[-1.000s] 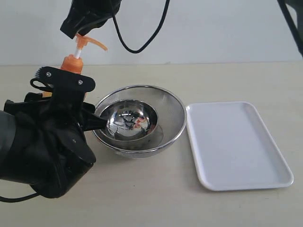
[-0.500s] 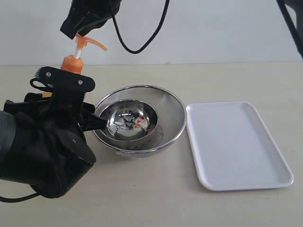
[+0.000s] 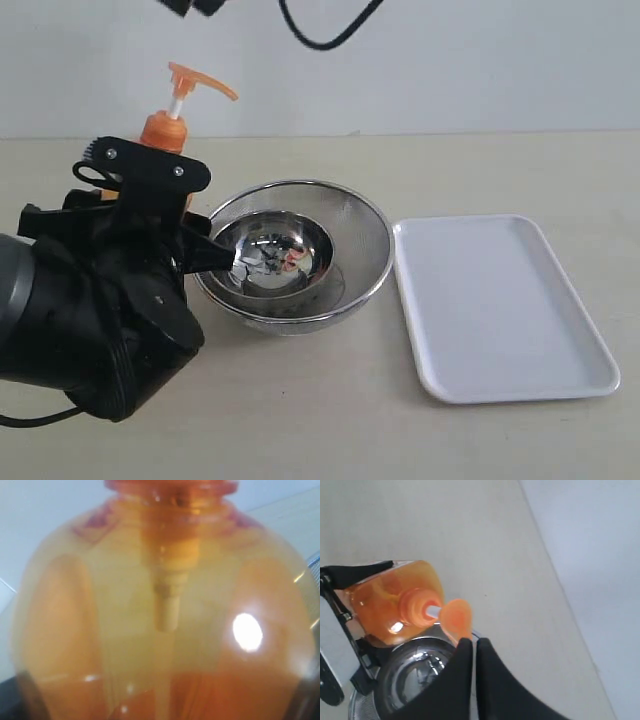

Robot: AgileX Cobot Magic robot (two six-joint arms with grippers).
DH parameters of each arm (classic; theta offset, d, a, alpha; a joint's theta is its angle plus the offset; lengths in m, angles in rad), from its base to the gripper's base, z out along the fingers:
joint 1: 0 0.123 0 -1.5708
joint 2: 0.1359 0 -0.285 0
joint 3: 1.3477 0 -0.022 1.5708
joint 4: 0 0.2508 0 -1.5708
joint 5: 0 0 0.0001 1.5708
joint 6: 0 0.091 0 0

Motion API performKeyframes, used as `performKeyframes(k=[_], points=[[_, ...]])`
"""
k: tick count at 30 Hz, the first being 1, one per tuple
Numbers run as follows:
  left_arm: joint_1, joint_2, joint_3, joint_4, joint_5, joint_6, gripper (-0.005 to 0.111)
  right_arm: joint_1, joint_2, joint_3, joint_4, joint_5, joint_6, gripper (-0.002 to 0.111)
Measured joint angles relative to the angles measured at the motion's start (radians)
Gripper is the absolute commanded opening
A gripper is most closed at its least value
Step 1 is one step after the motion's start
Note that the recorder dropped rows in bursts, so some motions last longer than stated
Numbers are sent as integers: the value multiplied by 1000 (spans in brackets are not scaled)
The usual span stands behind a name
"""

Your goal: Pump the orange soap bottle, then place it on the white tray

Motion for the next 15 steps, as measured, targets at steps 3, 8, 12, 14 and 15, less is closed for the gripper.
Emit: performKeyframes(k=[3, 8, 12, 14, 15], points=[[0, 0, 0, 0, 0, 17, 5, 0, -54, 0, -64, 1, 38, 0], [0, 0, 0, 0, 2, 25, 5, 0, -127, 0, -208, 2, 108, 0], [0, 0, 0, 0, 9, 25, 5, -7, -182, 0, -305, 3, 166, 0], [0, -8, 0, 0, 10, 25, 5, -22, -211, 0, -321, 3, 188, 0], [0, -19, 0, -2, 10, 25, 5, -32, -222, 0, -326, 3, 199, 0]])
